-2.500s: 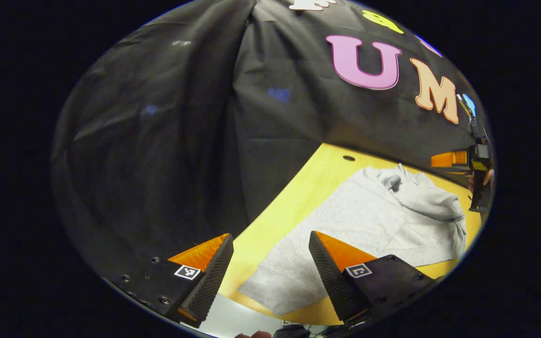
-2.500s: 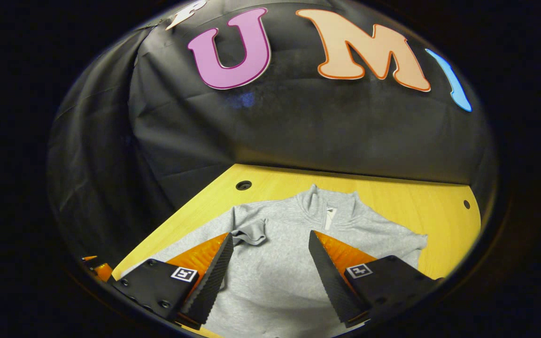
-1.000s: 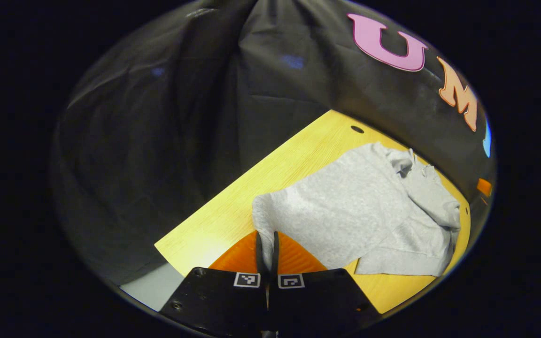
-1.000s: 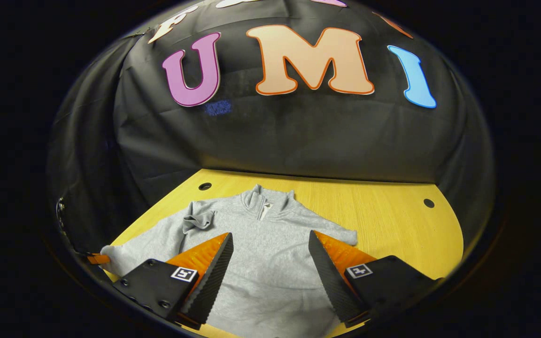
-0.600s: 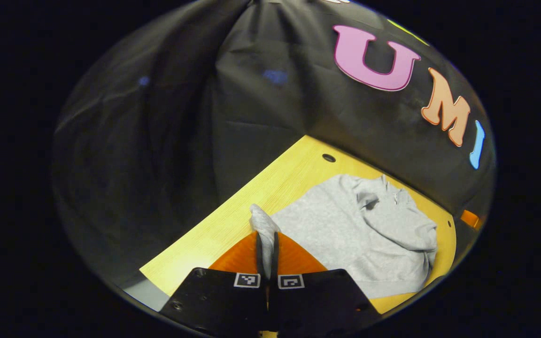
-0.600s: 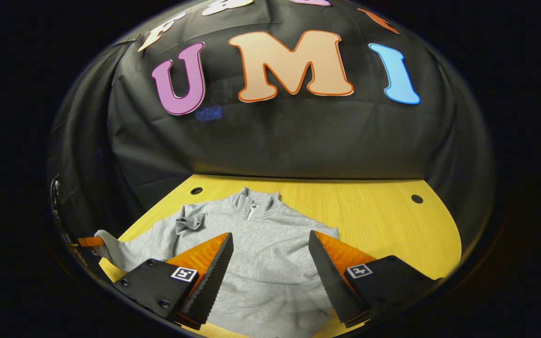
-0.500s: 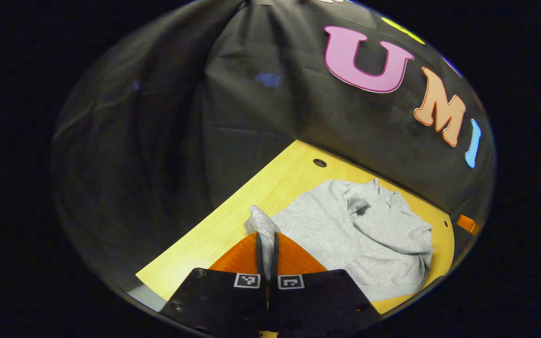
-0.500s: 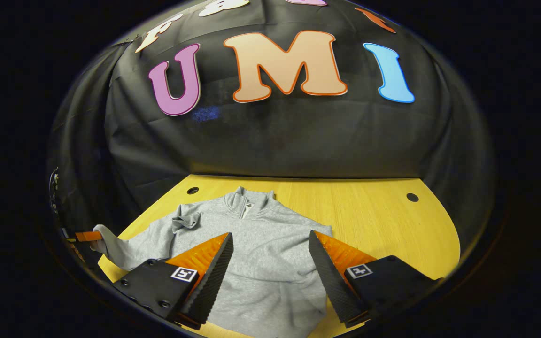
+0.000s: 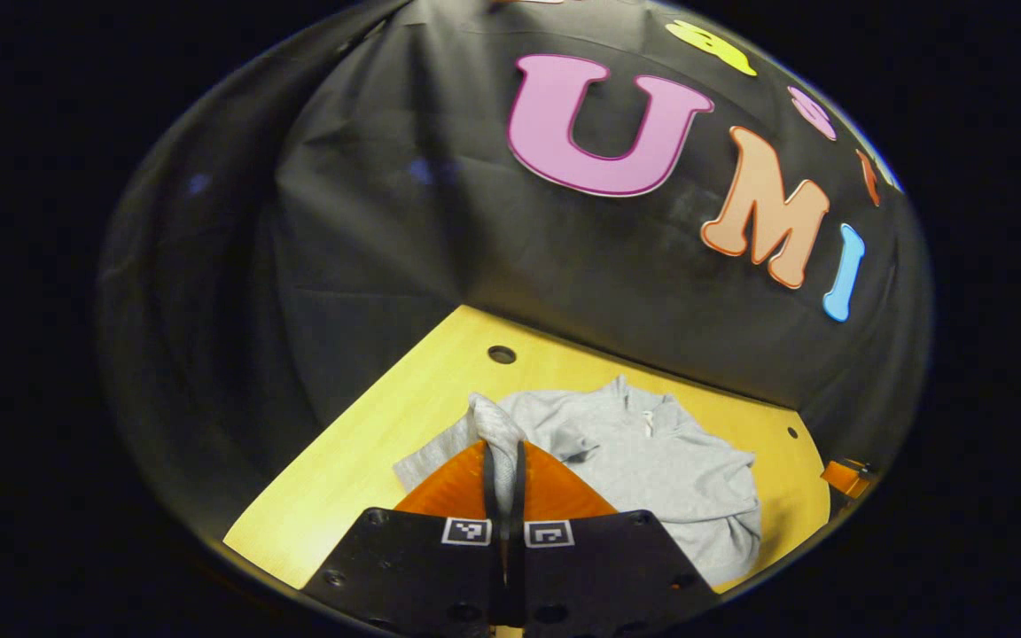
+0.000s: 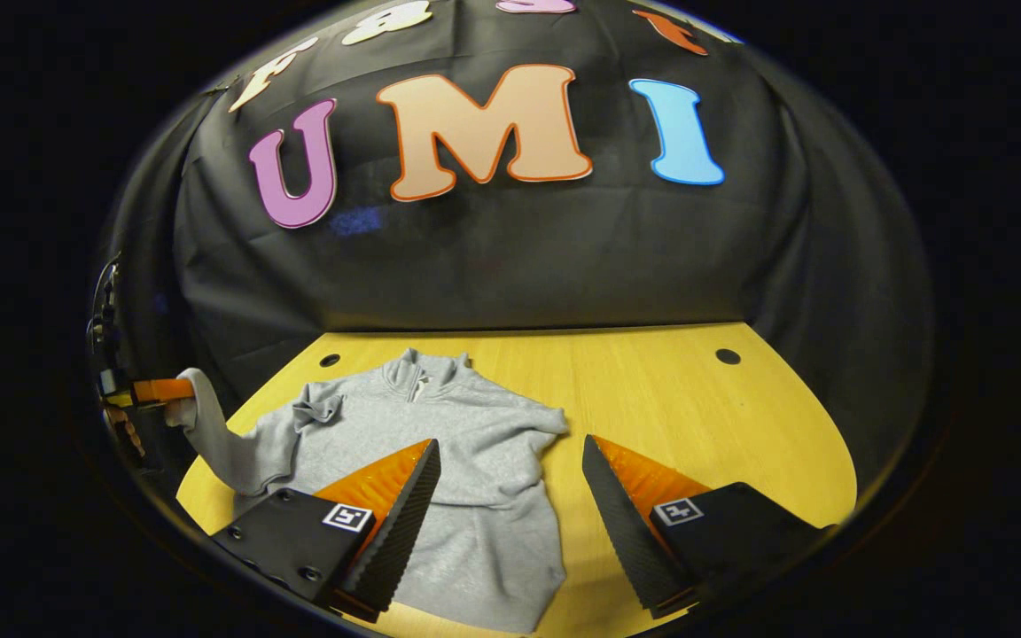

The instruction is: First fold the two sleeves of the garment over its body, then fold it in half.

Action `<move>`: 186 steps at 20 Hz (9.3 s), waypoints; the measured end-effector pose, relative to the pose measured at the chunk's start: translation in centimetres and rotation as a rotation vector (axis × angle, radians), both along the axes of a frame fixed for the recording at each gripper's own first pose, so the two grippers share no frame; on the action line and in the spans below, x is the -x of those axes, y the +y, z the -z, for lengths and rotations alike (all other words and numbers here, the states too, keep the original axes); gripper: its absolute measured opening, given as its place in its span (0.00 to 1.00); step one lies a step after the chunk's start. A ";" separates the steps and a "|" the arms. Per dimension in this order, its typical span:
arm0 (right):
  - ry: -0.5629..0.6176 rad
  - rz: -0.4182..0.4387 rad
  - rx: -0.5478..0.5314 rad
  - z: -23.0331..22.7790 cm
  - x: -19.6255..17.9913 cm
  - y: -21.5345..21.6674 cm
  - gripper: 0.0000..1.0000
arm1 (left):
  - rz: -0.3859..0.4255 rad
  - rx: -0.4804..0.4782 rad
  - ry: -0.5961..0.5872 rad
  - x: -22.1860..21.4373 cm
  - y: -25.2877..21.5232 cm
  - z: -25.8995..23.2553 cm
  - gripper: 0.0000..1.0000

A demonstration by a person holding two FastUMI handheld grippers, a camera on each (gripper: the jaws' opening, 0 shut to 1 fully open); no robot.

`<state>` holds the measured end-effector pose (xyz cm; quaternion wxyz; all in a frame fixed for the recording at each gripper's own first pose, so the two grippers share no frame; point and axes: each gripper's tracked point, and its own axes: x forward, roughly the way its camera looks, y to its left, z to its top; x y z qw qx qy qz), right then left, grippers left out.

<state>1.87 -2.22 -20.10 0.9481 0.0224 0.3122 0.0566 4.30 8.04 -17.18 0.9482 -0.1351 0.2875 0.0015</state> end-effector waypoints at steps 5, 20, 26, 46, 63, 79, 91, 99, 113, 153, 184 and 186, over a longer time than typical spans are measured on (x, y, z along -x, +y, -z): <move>0.000 0.056 0.015 -0.7 1.1 -3.4 0.99 | 0.116 0.008 -0.048 -3.5 -6.1 -1.8 0.00; 0.006 0.242 0.026 -0.7 6.9 -14.5 0.99 | 0.441 0.022 -0.065 -6.7 -25.9 -2.6 0.00; 0.019 0.298 0.037 -0.9 9.4 -18.0 0.99 | 0.509 0.006 0.003 -5.9 -30.9 0.7 0.00; 0.074 0.240 0.051 0.6 11.0 -16.6 0.99 | 0.562 -0.090 -0.002 -5.0 -34.7 5.7 1.00; 0.100 0.034 -0.009 3.7 7.0 -3.8 0.99 | 0.243 -0.164 0.000 1.3 -10.1 3.0 0.95; 0.287 -0.040 0.078 12.2 14.5 -0.6 0.96 | 0.217 -0.153 0.237 14.3 -3.8 12.4 0.95; 0.397 -0.065 0.125 14.8 15.9 0.1 1.00 | 0.233 -0.263 0.204 15.2 -3.2 14.9 0.93; 0.459 -0.135 0.068 15.1 16.3 3.0 0.29 | 0.252 -0.200 0.214 15.0 -5.4 15.3 0.44; 0.534 -0.129 -0.022 15.1 16.6 3.2 0.04 | 0.265 -0.148 0.340 15.3 -5.9 15.0 0.00; 0.419 0.111 -0.595 4.5 -5.2 6.5 0.04 | 0.198 0.092 0.211 -3.4 -8.1 5.7 0.00; -0.168 0.149 -0.090 -4.3 -10.7 -0.2 0.97 | 0.128 -0.192 -0.123 -10.6 -7.4 -1.8 0.95; -0.245 0.129 -0.047 -6.7 -9.3 -0.3 0.92 | 0.142 -0.199 -0.180 -8.8 -7.7 -4.2 0.95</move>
